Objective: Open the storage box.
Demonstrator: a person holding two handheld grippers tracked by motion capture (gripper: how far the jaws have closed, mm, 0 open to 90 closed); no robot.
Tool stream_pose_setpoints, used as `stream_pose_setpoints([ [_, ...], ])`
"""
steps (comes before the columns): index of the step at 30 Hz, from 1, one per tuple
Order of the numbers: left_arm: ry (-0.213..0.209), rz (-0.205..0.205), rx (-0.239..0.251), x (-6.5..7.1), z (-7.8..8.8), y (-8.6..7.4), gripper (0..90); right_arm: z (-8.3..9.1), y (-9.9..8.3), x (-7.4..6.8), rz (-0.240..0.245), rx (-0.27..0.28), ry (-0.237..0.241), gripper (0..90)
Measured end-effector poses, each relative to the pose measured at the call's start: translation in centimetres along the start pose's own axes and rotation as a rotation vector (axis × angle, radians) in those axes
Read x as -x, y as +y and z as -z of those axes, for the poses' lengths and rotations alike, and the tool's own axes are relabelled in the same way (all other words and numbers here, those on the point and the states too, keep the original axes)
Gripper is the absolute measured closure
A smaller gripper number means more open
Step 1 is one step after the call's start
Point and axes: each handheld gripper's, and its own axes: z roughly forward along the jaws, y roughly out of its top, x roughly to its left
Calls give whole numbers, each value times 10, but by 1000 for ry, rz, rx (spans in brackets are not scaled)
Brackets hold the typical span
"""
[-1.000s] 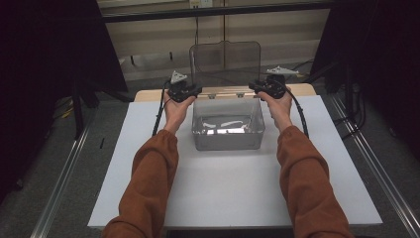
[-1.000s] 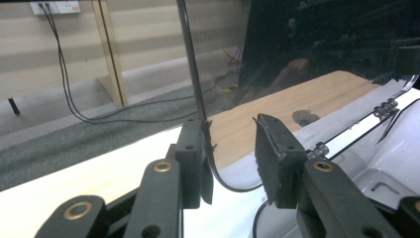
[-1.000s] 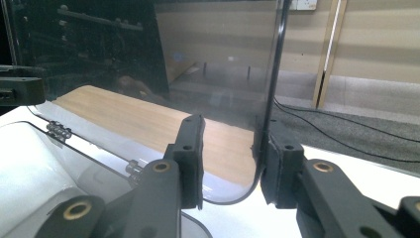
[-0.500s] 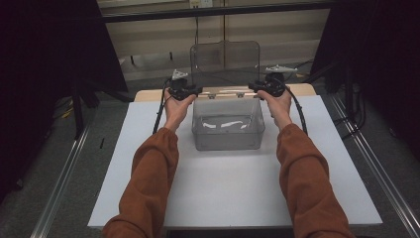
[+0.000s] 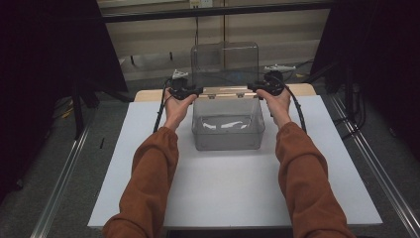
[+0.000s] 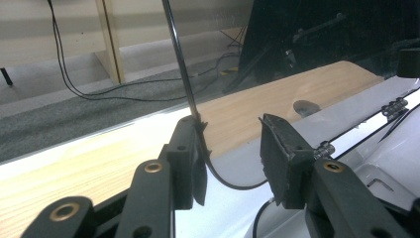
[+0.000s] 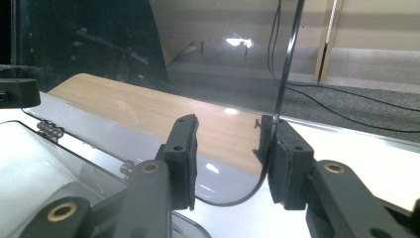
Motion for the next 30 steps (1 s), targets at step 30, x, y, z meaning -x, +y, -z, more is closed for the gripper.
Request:
stream_pose_setpoints([
  [30, -19, 110, -48, -7, -7, -5, 515, -12, -4, 8, -96, -63, 21, 509],
])
